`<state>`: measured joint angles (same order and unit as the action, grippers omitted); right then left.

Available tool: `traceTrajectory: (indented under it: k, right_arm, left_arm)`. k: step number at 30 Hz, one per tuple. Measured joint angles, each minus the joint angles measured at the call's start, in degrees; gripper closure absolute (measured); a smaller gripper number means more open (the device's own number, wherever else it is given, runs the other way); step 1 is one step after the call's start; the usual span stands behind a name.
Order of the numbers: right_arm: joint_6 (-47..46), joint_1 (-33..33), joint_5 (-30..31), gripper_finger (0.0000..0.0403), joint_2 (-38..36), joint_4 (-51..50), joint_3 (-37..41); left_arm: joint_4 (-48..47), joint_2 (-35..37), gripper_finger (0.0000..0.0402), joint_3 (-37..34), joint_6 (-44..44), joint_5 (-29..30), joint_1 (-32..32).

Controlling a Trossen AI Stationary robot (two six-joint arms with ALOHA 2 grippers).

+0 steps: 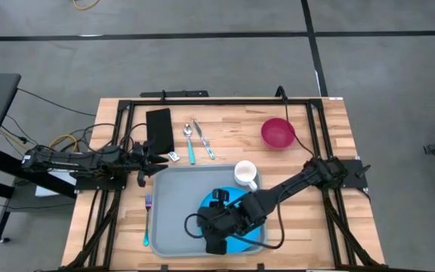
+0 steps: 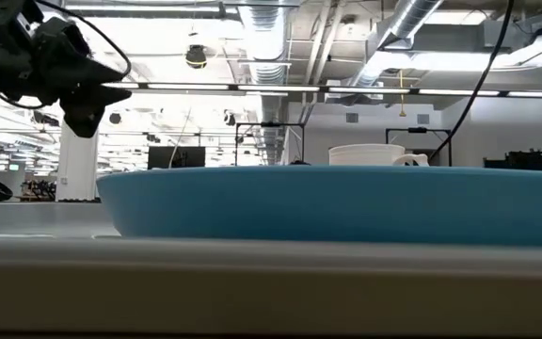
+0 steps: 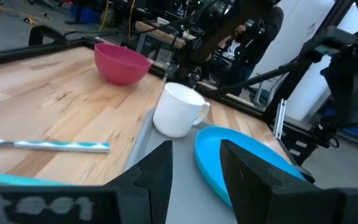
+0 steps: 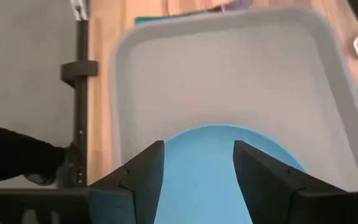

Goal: Set up tray
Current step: Put the pink bowl on the blue plate on the gray tray

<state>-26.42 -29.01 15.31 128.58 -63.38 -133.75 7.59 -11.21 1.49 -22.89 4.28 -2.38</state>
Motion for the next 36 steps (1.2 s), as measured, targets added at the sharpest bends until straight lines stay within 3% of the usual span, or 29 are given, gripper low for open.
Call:
traceTrajectory:
  k: [11, 22, 31, 36]
  right_arm:
    - [6.52, -0.2, -0.12, 0.0223, -5.44, 2.56, 0.02]
    - [15.23, -0.2, -0.62, 0.0225, -18.66, 3.79, 0.0]
    - [20.1, 1.57, -0.66, 0.0225, -26.25, -2.18, 0.0]
    - [23.22, 3.21, -5.21, 0.0226, -29.66, -2.76, 0.02]
  left_arm:
    - [0.9, -0.01, 0.0279, 0.37, 0.03, 0.0, 0.01]
    - [1.03, -0.01, 0.0279, 0.54, -1.53, 0.01, -0.01]
    - [1.14, -0.01, 0.0279, 0.58, -1.55, 0.01, -0.01]
    - [1.39, 0.01, 0.0279, 0.62, -1.99, 0.08, -0.01]
